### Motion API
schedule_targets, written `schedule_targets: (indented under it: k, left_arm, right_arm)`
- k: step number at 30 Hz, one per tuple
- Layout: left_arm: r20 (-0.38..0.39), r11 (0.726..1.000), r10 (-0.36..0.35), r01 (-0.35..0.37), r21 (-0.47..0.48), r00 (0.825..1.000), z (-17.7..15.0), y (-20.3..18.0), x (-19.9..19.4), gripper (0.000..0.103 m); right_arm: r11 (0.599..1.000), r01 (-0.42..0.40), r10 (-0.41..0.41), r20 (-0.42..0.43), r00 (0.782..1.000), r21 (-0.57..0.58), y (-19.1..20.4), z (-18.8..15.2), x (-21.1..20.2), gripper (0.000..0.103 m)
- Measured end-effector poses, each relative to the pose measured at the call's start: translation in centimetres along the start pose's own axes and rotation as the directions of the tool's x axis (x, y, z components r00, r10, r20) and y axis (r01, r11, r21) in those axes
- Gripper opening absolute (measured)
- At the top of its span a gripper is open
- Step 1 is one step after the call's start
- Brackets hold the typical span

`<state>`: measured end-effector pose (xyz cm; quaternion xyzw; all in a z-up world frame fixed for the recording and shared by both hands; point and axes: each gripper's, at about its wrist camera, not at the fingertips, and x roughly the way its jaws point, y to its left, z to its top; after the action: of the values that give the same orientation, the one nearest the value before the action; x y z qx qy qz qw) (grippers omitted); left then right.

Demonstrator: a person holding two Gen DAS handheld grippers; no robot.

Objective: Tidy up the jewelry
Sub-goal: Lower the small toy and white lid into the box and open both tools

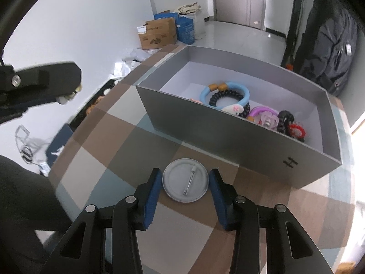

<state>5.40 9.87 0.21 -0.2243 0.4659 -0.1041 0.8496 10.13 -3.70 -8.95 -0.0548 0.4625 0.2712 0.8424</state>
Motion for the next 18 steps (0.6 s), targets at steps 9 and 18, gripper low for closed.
schedule_targets:
  k: [9, 18]
  left_arm:
    - [0.000, 0.999, 0.031, -0.031, 0.035, 1.000, -0.6, -0.8, 0.4, 0.007]
    - [0.001, 0.996, 0.069, -0.069, 0.060, 0.998, -0.8, -1.8, 1.5, 0.007]
  right_arm:
    - [0.992, -0.078, 0.073, 0.049, 0.996, 0.097, -2.4, -0.5, -2.5, 0.042]
    - [0.983, -0.155, 0.139, 0.147, 0.979, 0.104, -3.1, 0.0, -6.0, 0.042]
